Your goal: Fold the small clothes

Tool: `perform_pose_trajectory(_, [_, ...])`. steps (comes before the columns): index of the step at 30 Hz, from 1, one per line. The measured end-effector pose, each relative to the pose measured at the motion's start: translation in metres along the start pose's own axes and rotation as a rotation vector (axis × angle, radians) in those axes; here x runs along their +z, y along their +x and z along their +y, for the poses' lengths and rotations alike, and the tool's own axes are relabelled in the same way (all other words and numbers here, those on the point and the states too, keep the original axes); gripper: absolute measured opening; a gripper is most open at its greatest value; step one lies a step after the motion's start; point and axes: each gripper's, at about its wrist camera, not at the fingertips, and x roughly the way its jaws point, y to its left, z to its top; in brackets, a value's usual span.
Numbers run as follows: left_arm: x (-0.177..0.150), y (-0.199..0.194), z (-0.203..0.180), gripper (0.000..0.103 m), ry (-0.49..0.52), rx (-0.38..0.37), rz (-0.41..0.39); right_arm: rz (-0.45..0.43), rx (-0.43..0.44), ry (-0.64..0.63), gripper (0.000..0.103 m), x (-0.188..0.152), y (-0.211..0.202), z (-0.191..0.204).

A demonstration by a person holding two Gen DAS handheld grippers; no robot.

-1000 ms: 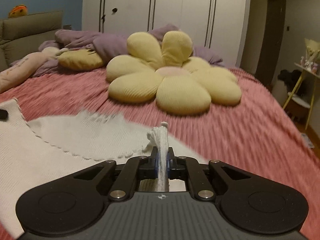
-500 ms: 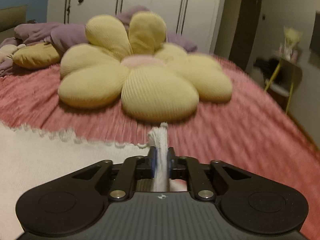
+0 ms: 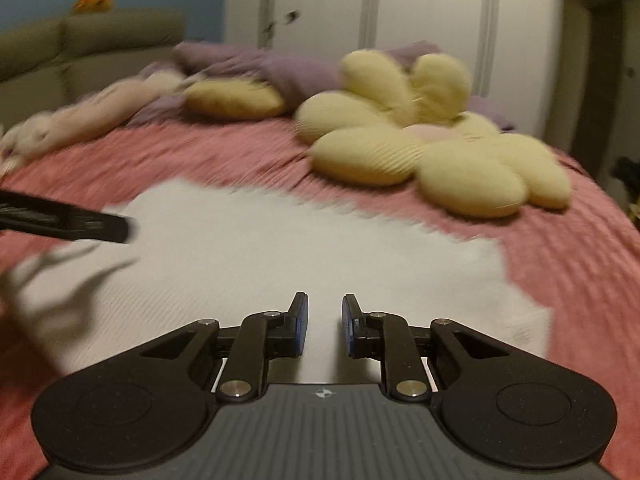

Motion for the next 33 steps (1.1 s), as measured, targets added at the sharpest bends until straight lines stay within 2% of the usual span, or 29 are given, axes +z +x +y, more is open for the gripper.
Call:
perform_pose_trajectory(2, [-0.002, -0.003, 0.002, 0.072, 0.023, 0.009, -0.036, 0.004, -0.048, -0.045, 0.015, -0.006, 0.001, 0.002])
perform_pose_trajectory(4, [-0.003, -0.007, 0.010, 0.072, 0.022, 0.027, -0.037, 0.015, -0.113, -0.037, 0.015, -0.012, 0.001, -0.010])
perform_pose_trajectory(6, [-0.004, -0.010, 0.026, 0.071, -0.008, 0.058, -0.033, 0.033, -0.145, 0.029, 0.014, -0.018, 0.001, -0.035])
perform_pose_trajectory(8, [-0.008, -0.016, 0.047, 0.069, -0.055, 0.017, -0.024, 0.043, -0.196, 0.090, 0.011, -0.022, -0.004, -0.056])
perform_pose_trajectory(9, [-0.009, -0.021, 0.052, 0.069, -0.063, 0.011, -0.024, 0.037, -0.187, 0.130, 0.009, -0.023, -0.010, -0.065])
perform_pose_trajectory(10, [-0.009, -0.027, 0.056, 0.079, -0.058, 0.048, -0.031, 0.031, -0.188, 0.159, 0.005, -0.023, -0.016, -0.071])
perform_pose_trajectory(11, [-0.010, -0.034, 0.059, 0.082, -0.053, 0.107, -0.035, 0.028, -0.204, 0.161, 0.005, -0.023, -0.022, -0.073])
perform_pose_trajectory(12, [-0.012, -0.039, 0.064, 0.084, -0.051, 0.130, -0.043, 0.026, -0.212, 0.158, 0.005, -0.024, -0.029, -0.072])
perform_pose_trajectory(15, [-0.014, -0.042, 0.081, 0.089, -0.107, 0.049, -0.008, 0.014, -0.158, 0.193, 0.006, -0.025, -0.046, -0.068])
perform_pose_trajectory(17, [-0.015, -0.038, 0.089, 0.095, -0.165, -0.017, 0.040, -0.004, -0.109, 0.202, 0.006, -0.024, -0.054, -0.064])
perform_pose_trajectory(19, [-0.017, -0.029, 0.094, 0.096, -0.210, -0.093, 0.099, -0.017, -0.033, 0.239, 0.007, -0.022, -0.056, -0.062])
perform_pose_trajectory(23, [-0.014, -0.019, 0.093, 0.096, -0.237, -0.159, 0.092, 0.021, 0.035, 0.246, 0.008, -0.018, -0.050, -0.047])
perform_pose_trajectory(24, [-0.013, -0.016, 0.094, 0.094, -0.252, -0.162, 0.091, 0.032, 0.060, 0.241, 0.008, -0.017, -0.047, -0.041])
perform_pose_trajectory(27, [-0.009, -0.006, 0.095, 0.080, -0.296, -0.198, 0.101, 0.061, 0.114, 0.234, 0.008, -0.016, -0.036, -0.023])
perform_pose_trajectory(29, [-0.007, 0.001, 0.098, 0.073, -0.341, -0.200, 0.109, 0.071, 0.131, 0.235, 0.008, -0.014, -0.028, -0.011])
perform_pose_trajectory(31, [-0.006, 0.003, 0.101, 0.061, -0.351, -0.202, 0.109, 0.075, 0.148, 0.245, 0.008, -0.013, -0.024, -0.001])
perform_pose_trajectory(33, [-0.005, 0.003, 0.103, 0.051, -0.358, -0.218, 0.109, 0.087, 0.127, 0.238, 0.008, -0.014, -0.018, 0.007])
